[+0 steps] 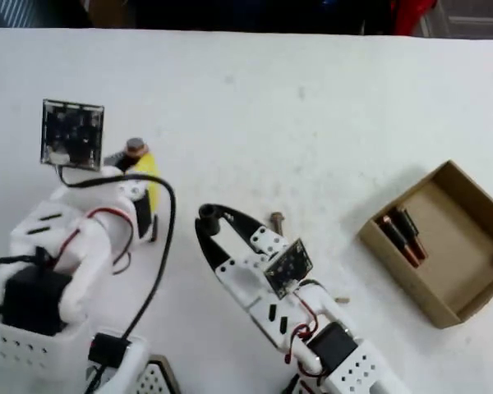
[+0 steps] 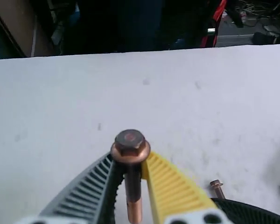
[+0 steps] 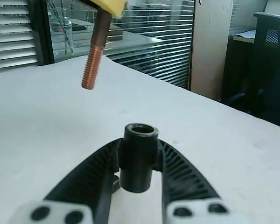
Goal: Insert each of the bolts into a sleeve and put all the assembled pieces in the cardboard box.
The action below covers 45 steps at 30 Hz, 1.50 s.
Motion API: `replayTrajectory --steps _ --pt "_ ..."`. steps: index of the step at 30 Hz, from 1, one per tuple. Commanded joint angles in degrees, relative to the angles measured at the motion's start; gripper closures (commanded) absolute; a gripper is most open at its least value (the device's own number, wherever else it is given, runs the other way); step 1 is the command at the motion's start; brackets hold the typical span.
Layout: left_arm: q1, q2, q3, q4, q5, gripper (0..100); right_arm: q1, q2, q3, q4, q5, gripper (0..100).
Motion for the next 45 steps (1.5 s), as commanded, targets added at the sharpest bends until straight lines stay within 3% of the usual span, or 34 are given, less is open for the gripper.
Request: replayTrajectory --steps 1,8,12,24,30,45 --pt "6.2 -3.6 3.2 -5.8 2.5 98 -0.3 -0.7 0.5 -1.6 -0.1 98.1" --pt "12.0 -14.1 17.8 -22.2 2.4 98 -0.3 -0.7 0.5 -1.3 -0.1 98.1" --pt "13.6 -18.7 23.6 -26.5 2.4 98 -0.3 -0.7 0.5 -1.3 -0.1 98.1" --pt "13.9 -19.9 23.9 -26.4 6.1 98 -0.2 -0.7 0.5 -1.3 0.1 98.1" --pt "16.7 -19.9 23.9 -25.8 6.3 98 -0.3 -0.7 0.5 -1.3 9.5 98.1" --pt "17.7 -20.0 23.8 -25.1 6.3 98 -0.2 -0.2 0.5 -1.2 9.4 98.2"
